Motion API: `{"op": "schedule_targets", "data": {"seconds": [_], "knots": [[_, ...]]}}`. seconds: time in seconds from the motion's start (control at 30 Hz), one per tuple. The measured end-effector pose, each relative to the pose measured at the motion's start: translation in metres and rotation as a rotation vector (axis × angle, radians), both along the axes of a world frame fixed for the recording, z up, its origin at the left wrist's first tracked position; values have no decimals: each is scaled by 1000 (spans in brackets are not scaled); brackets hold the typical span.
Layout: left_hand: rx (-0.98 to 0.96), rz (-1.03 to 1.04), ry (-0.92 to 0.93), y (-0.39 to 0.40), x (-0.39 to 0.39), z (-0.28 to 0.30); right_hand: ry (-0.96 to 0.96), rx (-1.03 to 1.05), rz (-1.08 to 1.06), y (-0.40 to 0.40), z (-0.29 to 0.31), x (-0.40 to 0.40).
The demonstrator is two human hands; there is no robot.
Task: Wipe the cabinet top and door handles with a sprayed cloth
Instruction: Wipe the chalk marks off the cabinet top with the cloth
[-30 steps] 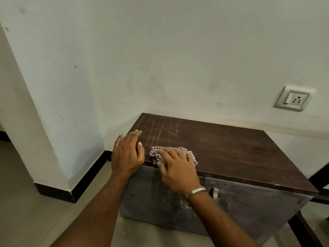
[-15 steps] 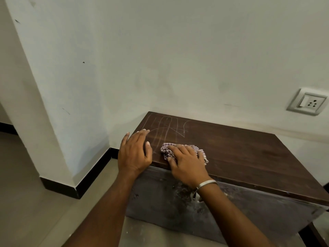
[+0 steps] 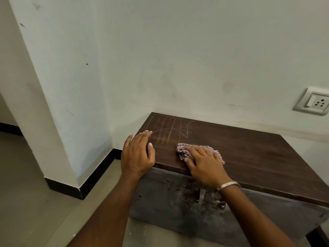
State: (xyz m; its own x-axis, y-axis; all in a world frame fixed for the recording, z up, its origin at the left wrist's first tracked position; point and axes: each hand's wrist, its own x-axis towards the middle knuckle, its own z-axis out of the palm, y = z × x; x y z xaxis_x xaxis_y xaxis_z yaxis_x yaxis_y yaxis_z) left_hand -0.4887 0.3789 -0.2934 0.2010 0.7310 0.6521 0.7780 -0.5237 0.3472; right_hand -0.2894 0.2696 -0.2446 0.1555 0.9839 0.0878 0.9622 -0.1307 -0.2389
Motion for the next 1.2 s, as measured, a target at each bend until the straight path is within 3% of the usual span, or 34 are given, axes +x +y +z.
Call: {"op": "schedule_targets", "data": {"seconds": [0.2, 0.53, 0.93, 1.2], "knots": [[-5, -7, 11, 2, 1, -1, -8, 9, -83, 5, -1, -2], [-18, 0, 38, 3, 0, -1, 14, 94, 50, 65, -6, -63], [-2, -3, 8, 3, 0, -3, -21, 1, -174, 39, -3, 31], [5, 2, 12, 3, 0, -2, 18, 34, -55, 83, -3, -38]]}}
